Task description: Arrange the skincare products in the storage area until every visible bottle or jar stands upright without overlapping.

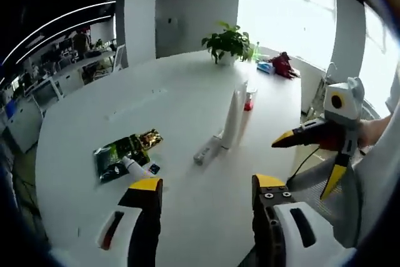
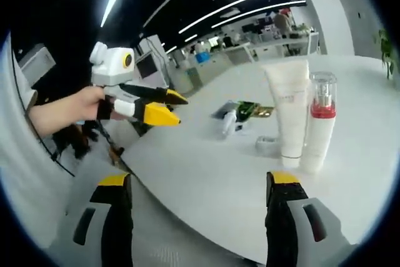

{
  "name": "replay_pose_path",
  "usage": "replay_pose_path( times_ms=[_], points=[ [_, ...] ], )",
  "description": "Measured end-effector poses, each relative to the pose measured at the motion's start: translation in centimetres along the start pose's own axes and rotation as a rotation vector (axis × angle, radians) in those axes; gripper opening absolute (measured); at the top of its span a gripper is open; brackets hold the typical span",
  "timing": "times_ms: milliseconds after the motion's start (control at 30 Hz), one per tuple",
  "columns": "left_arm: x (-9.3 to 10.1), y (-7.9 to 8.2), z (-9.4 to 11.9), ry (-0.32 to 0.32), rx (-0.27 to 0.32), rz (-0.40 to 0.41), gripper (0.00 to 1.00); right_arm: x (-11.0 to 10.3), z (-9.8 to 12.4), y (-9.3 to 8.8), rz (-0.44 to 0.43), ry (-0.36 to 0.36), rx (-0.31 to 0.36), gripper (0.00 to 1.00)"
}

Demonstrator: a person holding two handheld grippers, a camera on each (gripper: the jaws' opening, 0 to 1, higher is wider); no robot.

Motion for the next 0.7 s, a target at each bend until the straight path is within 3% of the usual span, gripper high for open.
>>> replay_pose_path(
  times_ms=[233, 400, 700],
  points=[
    [-2.5, -2.5, 2.2, 0.046, 0.005, 0.073, 0.67, 0.3, 0.7, 0.0, -0.029, -0.05, -0.008, 0.93],
    [-3.0, -3.9, 3.8, 0.065, 0.013, 0.106, 0.75, 0.0, 1.3, 0.4, -0.011, -0.078, -0.007, 0.94],
    [-4.5, -7.2, 6.6, 0.089, 0.05, 0.151, 0.78, -1.4, 0.6, 0.7, 0.012, -0.098, 0.023, 0.97]
  ],
)
Point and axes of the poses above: the point that each gripper's makers call its tool centre point, and the gripper's own axes: z roughly backward along the fingers, x roughly to its right, y roughly out of its top, the point moved 3 cm from there along z, roughly backward along the fingers, and after that the axes turned 15 degrees about y, right-handed, at the moved point
